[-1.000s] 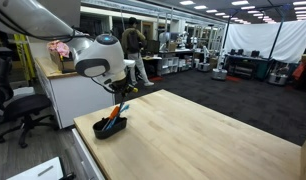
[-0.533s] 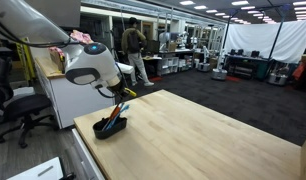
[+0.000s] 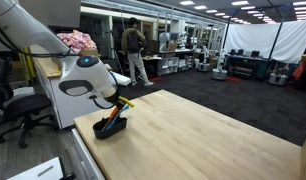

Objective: Put the wrench in the black vessel.

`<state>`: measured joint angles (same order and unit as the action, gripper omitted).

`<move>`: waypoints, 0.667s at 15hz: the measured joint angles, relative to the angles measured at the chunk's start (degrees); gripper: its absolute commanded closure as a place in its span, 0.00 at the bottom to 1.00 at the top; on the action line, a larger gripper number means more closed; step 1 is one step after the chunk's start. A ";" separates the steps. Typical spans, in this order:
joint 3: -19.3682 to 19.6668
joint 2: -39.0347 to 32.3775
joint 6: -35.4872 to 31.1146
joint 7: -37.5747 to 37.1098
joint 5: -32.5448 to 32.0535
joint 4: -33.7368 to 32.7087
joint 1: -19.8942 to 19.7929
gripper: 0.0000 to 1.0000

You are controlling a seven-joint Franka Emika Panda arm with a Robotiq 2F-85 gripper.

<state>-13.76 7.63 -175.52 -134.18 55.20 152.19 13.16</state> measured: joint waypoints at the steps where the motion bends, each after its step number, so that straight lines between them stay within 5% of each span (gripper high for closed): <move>1: -0.29 -0.59 -0.62 -0.54 0.00 0.39 0.01 0.97; 5: -0.90 -2.90 -2.77 -2.75 0.00 1.34 0.03 0.97; 6: -0.91 -3.30 -3.07 -3.18 0.00 1.45 0.04 0.73; 10: -0.91 -3.78 -3.49 -4.25 -0.01 1.54 0.06 0.42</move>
<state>-14.67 3.85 -179.01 -138.43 55.19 153.74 13.22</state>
